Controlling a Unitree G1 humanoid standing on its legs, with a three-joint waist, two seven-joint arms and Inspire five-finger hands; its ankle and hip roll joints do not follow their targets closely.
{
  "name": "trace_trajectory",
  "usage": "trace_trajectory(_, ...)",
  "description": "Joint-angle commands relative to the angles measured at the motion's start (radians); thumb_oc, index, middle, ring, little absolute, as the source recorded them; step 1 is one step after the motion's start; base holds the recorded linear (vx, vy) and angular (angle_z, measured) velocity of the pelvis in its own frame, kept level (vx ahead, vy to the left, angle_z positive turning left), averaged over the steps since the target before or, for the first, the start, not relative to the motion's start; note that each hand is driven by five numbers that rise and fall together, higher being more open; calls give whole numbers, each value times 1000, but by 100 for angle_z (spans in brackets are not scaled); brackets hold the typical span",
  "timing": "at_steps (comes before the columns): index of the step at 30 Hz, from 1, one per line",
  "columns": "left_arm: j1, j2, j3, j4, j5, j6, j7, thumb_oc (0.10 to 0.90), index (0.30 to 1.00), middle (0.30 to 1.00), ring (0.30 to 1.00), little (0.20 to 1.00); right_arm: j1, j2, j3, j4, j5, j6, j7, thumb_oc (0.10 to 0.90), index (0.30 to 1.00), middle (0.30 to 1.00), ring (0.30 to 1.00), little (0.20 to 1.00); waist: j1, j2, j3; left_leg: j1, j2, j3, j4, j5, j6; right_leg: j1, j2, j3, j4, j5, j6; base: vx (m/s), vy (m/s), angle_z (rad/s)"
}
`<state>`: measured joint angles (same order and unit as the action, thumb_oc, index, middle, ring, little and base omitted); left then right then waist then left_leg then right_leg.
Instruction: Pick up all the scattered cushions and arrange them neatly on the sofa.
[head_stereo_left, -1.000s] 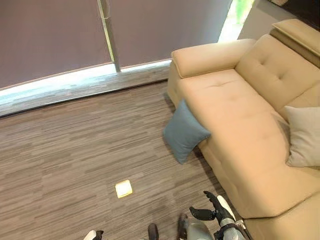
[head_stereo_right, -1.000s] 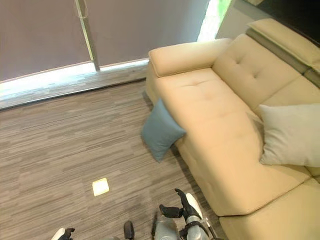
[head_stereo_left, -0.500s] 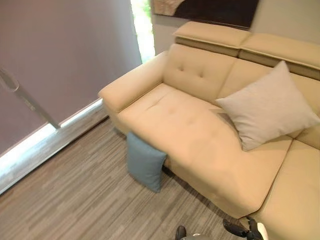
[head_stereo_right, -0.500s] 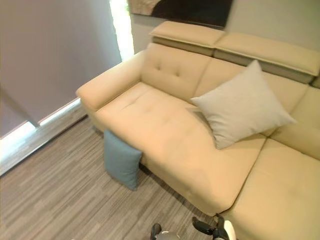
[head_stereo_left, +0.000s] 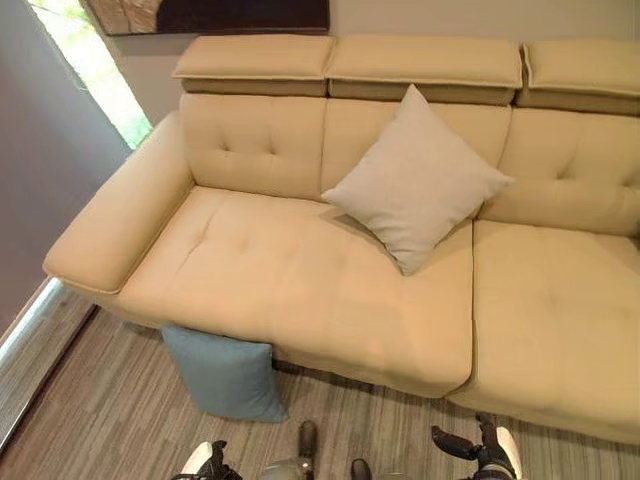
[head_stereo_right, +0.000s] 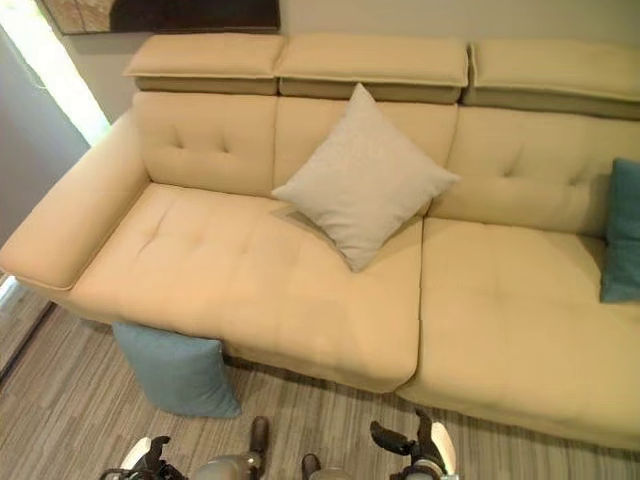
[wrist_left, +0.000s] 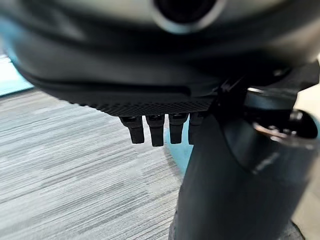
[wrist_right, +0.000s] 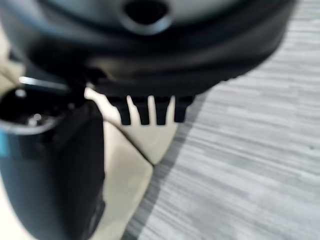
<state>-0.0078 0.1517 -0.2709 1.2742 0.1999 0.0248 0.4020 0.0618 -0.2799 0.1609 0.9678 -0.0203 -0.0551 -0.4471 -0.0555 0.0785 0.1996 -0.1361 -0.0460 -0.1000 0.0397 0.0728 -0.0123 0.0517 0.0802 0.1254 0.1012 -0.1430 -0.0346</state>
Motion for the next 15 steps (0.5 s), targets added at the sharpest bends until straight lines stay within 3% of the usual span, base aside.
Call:
trace_trajectory(1, 3, -2, 15, 37, 17, 14, 3, 800, 900, 900, 900, 900, -2, -3, -16, -54, 7, -41, -30, 800, 900, 900, 900, 900, 33, -30, -42, -30, -50, 21, 75, -79, 17, -24, -25, -69, 18, -23, 66, 143, 60, -57)
trace_trajectory(3, 4, 0, 13, 38, 22, 17, -1, 800, 900, 900, 900, 900, 0, 2, -21, -51, 17, -42, -27, 800, 900, 900, 900, 900, 29, -34, -49, -16, -49, 19, 60, -80, 24, -25, -27, -65, 30, -31, 66, 145, 79, -2)
trace_trajectory(6, -3, 7, 14, 31, 17, 19, -3, 800, 900, 900, 900, 900, -8, 15, -11, -74, 17, -42, -13, 800, 900, 900, 900, 900, 28, -35, -47, 21, -37, 39, 31, -100, 58, -97, -47, -102, 194, -52, 101, 121, 112, 2)
trace_trajectory(8, -11, 17, 18, 26, 6, 16, -3, 800, 900, 900, 900, 900, -25, 21, 5, -91, 3, -39, 0, 800, 900, 900, 900, 900, 44, -36, -22, 49, -11, 89, 16, -114, 67, -171, -131, -228, 301, -19, 146, 42, 28, -68)
trace_trajectory(10, -12, 23, 15, 21, 18, 19, -3, 800, 900, 900, 900, 900, -31, 25, 8, -115, -13, -38, 11, 800, 900, 900, 900, 900, 46, -30, -26, 63, 14, 119, 5, -126, 62, -170, -199, -326, 255, -1, 137, 106, -47, -84)
trace_trajectory(15, -29, 40, -21, 25, 114, 31, -22, 800, 900, 900, 900, 900, -28, 0, 2, -179, -51, -36, -7, 800, 900, 900, 900, 900, 6, -13, -8, 112, 43, 131, 6, -167, 47, -250, -255, -323, 147, 72, 144, 147, -106, -31)
